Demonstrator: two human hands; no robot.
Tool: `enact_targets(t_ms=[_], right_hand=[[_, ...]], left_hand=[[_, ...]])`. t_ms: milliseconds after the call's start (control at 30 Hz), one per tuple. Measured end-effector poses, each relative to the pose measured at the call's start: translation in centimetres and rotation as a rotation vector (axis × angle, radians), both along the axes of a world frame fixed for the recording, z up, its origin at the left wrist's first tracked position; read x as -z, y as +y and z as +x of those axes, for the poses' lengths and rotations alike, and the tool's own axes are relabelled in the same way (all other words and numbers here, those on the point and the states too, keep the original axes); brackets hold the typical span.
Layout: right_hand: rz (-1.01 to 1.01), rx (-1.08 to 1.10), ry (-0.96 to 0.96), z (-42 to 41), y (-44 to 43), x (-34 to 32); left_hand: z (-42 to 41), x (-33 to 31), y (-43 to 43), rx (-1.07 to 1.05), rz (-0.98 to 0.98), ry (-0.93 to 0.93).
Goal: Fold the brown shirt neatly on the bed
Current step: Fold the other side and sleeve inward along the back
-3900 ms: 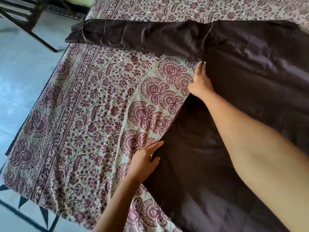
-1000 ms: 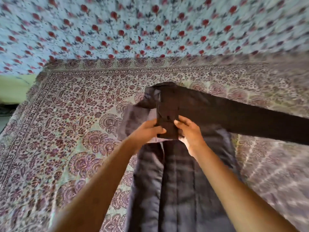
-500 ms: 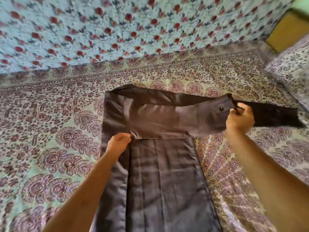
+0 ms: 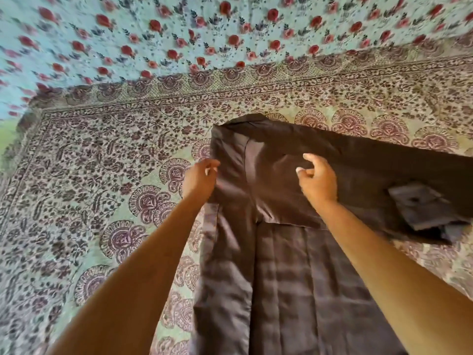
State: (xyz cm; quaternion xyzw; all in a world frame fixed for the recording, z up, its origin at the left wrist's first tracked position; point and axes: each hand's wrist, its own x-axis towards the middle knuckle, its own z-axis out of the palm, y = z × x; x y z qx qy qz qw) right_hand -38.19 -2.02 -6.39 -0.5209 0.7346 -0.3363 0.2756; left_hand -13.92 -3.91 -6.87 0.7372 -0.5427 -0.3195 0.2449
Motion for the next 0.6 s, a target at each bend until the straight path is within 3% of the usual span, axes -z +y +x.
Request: enact_targets(t_ms=[200,400,600], right_hand=[[0.112,-0.156,0.008,5.3,-6.7,2.8],[0.172,-0.136,0.027,5.6,-9.7,5.8],[-0.089,-0.163,0.067,5.6,-11.0,7.0]], left_hand=[[0.2,0.2,-8.8,0.189,-0.006,-0.261],[1.6,2.5,-13.6,0.258,0.048,-0.164],[4.5,4.3,-15.0,0.092,-0.037,0.025]])
